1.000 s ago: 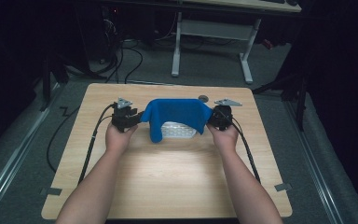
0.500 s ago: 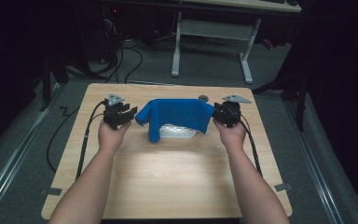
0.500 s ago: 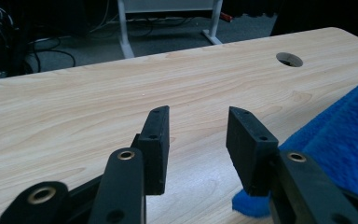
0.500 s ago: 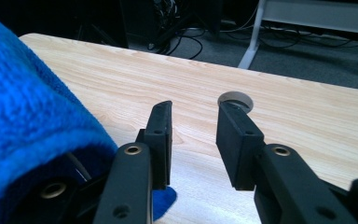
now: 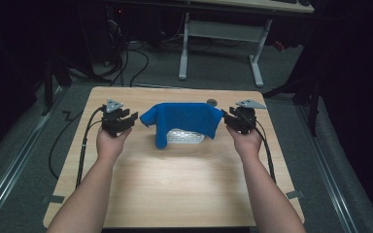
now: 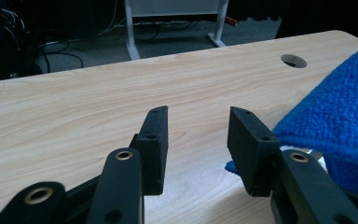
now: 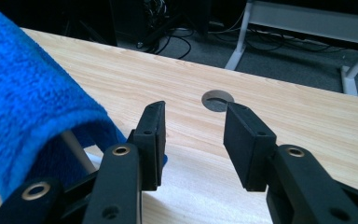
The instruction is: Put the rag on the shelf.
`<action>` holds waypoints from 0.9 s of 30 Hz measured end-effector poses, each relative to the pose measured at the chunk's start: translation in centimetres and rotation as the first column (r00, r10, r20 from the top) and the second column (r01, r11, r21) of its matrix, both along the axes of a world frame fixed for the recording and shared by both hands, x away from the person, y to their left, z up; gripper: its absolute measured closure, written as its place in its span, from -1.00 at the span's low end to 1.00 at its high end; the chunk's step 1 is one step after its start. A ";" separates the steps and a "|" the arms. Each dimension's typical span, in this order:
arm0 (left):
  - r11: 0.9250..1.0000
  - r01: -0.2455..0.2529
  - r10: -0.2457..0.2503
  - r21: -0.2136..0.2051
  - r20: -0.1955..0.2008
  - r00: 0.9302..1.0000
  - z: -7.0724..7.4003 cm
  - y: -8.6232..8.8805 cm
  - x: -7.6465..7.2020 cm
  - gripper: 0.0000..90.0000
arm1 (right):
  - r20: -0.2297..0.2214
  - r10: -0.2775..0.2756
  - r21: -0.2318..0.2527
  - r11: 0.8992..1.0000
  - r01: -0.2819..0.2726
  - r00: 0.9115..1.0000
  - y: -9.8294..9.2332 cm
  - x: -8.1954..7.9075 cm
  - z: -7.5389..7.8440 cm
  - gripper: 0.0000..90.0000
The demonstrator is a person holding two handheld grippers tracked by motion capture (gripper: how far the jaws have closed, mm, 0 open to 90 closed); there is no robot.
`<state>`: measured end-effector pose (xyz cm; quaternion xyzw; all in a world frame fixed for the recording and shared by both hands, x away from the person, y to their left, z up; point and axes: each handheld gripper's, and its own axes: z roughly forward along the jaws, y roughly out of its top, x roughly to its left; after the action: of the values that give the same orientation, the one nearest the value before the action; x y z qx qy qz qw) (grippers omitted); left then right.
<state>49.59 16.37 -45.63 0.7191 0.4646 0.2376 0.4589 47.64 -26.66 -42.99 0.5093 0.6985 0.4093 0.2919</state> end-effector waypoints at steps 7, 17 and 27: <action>1.000 -0.015 0.015 0.002 -0.010 1.000 -0.7 0.8 -1.0 0.28 | 0.022 0.004 -0.005 1.000 -0.004 1.000 -0.3 -1.2 0.1 0.30; 1.000 -0.008 0.008 -0.008 0.007 1.000 -0.9 1.7 -3.7 0.21 | 0.066 0.023 -0.062 0.998 -0.019 0.998 -0.2 -4.7 -0.3 0.24; 0.999 0.035 -0.034 -0.012 0.021 0.999 -1.2 1.6 -7.9 0.16 | 0.078 0.084 -0.096 0.992 -0.076 0.993 1.0 -8.1 0.1 0.14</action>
<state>41.68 17.98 -46.81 0.7217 0.4487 0.2345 0.4721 39.55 -25.71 -42.87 0.4495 0.7240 0.4084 0.3270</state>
